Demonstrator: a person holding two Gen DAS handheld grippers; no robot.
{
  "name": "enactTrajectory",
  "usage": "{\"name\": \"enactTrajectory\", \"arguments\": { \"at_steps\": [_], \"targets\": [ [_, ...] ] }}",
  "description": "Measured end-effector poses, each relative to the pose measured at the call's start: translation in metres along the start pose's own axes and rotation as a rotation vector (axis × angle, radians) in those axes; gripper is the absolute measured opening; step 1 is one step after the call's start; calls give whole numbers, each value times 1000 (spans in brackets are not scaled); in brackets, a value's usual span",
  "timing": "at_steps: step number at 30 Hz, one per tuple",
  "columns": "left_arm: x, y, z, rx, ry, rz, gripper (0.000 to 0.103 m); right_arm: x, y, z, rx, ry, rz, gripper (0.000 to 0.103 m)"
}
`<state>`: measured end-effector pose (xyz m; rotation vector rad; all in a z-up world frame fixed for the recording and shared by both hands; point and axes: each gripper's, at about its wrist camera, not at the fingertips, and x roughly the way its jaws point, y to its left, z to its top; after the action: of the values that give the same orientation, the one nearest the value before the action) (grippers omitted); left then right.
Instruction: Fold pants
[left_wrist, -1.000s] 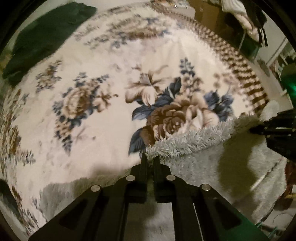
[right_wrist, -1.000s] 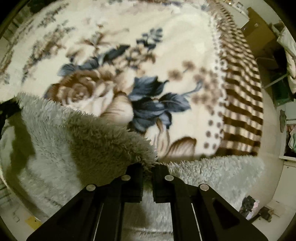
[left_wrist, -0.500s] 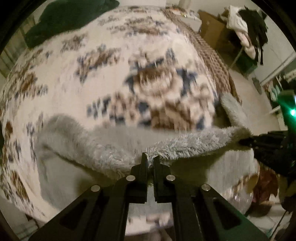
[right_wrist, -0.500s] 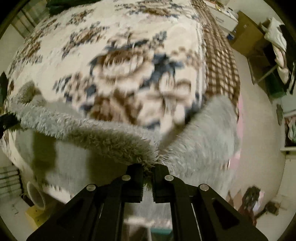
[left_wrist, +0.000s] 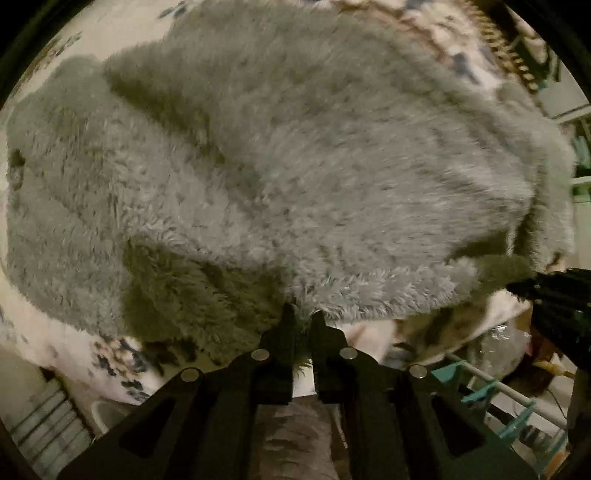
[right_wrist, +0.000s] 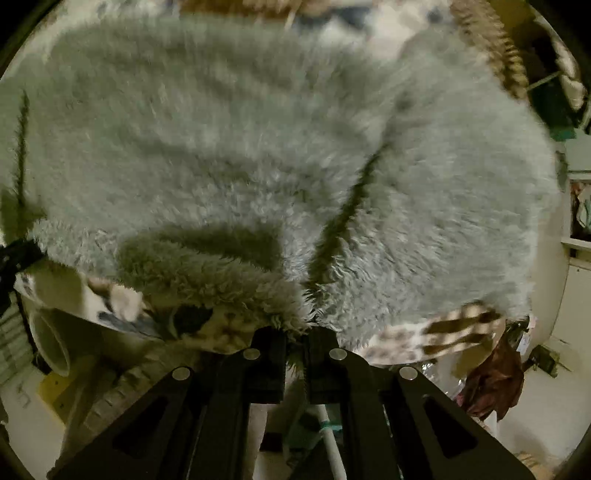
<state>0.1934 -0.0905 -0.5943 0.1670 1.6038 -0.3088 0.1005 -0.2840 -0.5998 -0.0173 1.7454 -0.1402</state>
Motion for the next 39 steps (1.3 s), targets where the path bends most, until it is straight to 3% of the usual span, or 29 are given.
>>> {"name": "enactTrajectory", "arguments": {
  "at_steps": [1, 3, 4, 5, 6, 7, 10, 14, 15, 19, 24, 25, 26, 28, 31, 35, 39],
  "targets": [
    [1, 1, 0, -11, 11, -3, 11, 5, 0, 2, 6, 9, 26, 18],
    [-9, 2, 0, -37, 1, 0, 30, 6, -2, 4, 21, 29, 70, 42],
    [-19, 2, -1, -47, -14, -7, 35, -1, -6, 2, 40, 13, 115, 63],
    [-29, 1, -1, -58, -27, -6, 45, -9, -11, -1, 58, 3, 151, 75],
    [-37, 1, -2, -71, -37, -4, 59, -20, -18, -6, 84, -10, 176, 76],
    [-48, 1, -1, -82, -50, 0, 65, -31, -26, -9, 114, -29, 195, 76],
    [-71, -2, 2, -88, -110, 33, 69, -68, -61, -14, 239, -112, 247, 80],
    [-85, -19, 25, -56, -240, 88, 78, -91, -107, 8, 355, -201, 196, 80],
    [-85, -22, 28, -47, -255, 96, 84, -92, -119, 19, 392, -211, 184, 80],
    [-68, -48, 69, -24, -293, 114, 86, -81, -150, 72, 442, -260, 133, 80],
    [-57, -81, 81, 19, -279, 111, 86, -39, -149, 132, 442, -178, 65, 79],
    [-56, -85, 82, 25, -278, 110, 86, -35, -150, 135, 435, -168, 41, 71],
    [-56, -91, 82, 32, -277, 106, 86, -34, -153, 134, 435, -170, 24, 45],
    [-56, -98, 80, 47, -270, 97, 86, -42, -169, 119, 479, -206, 34, 18],
    [-55, -108, 75, 54, -254, 82, 86, -62, -209, 78, 609, -272, 121, 15],
    [-55, -120, 70, 35, -239, 48, 86, -82, -276, -12, 838, -377, 180, 15],
    [-52, -140, 69, 41, -235, 27, 86, -52, -317, -80, 969, -400, 235, 15]
  ]
}}
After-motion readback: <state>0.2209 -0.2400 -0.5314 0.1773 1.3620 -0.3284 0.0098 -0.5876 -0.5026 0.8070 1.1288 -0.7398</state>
